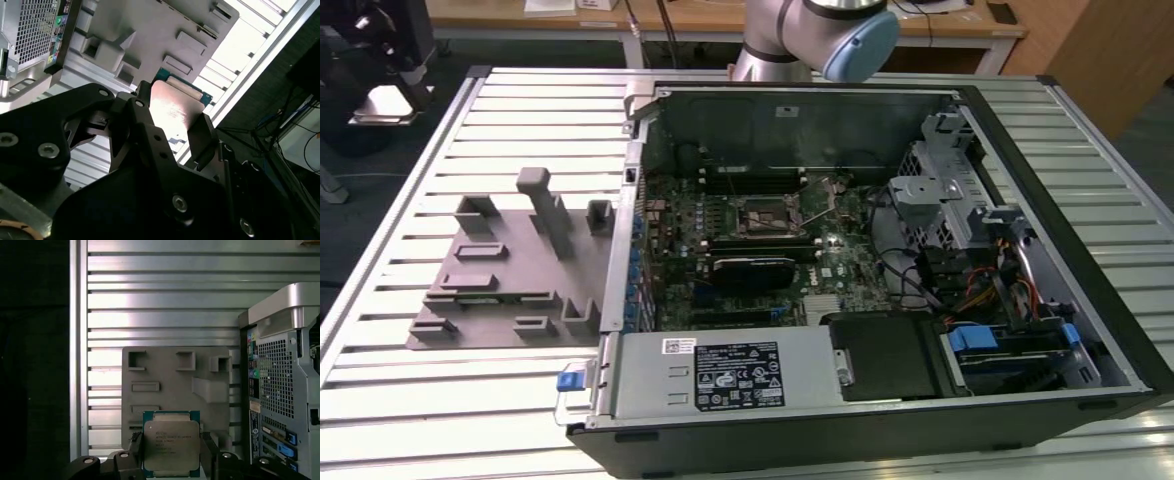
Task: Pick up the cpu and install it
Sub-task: 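Pick up the cpu and move it towards the insertion slot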
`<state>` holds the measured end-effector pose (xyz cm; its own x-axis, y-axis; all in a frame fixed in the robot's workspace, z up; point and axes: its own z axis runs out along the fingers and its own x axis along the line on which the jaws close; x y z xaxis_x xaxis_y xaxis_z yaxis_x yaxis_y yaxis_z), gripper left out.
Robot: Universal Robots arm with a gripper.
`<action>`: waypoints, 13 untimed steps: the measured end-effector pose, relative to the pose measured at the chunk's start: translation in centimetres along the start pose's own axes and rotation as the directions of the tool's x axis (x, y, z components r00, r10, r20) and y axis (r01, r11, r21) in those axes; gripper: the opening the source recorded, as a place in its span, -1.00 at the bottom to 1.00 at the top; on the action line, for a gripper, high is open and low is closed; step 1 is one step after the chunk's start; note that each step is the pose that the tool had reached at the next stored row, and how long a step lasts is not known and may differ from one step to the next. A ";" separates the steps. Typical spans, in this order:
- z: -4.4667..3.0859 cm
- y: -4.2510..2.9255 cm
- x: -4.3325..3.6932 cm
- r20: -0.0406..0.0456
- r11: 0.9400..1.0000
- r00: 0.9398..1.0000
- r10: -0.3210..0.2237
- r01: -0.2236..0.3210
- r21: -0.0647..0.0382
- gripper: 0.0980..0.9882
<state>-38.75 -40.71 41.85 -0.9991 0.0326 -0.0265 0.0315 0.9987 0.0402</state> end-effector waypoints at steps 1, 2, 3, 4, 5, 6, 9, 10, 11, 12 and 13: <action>0.00 0.01 -0.27 0.000 1.000 1.000 0.000 0.000 0.000 0.00; 0.01 0.01 -0.53 0.000 1.000 1.000 0.000 0.000 0.000 0.00; 0.02 0.02 -0.85 0.000 1.000 1.000 0.000 0.000 0.000 0.00; 0.03 0.04 -1.15 0.000 1.000 1.000 0.000 0.000 0.000 0.00; 0.04 0.05 -1.46 0.000 1.000 1.000 0.000 0.000 0.000 0.00; 0.05 0.06 -1.76 0.000 1.000 1.000 0.000 0.000 0.000 0.00; 0.08 0.08 -2.68 0.000 1.000 1.000 0.000 0.000 0.000 0.00; 0.08 0.10 -2.98 0.000 1.000 1.000 0.000 0.000 0.000 0.00; 0.09 0.10 -3.28 0.000 1.000 1.000 0.000 0.000 0.000 0.00; 0.10 0.11 -3.56 0.000 1.000 1.000 0.000 0.000 0.000 0.00; 0.10 0.12 -3.84 0.000 1.000 1.000 0.000 0.000 0.000 0.00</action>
<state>-34.90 -40.71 41.85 -0.9991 0.0325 -0.0263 0.0315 0.9987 0.0401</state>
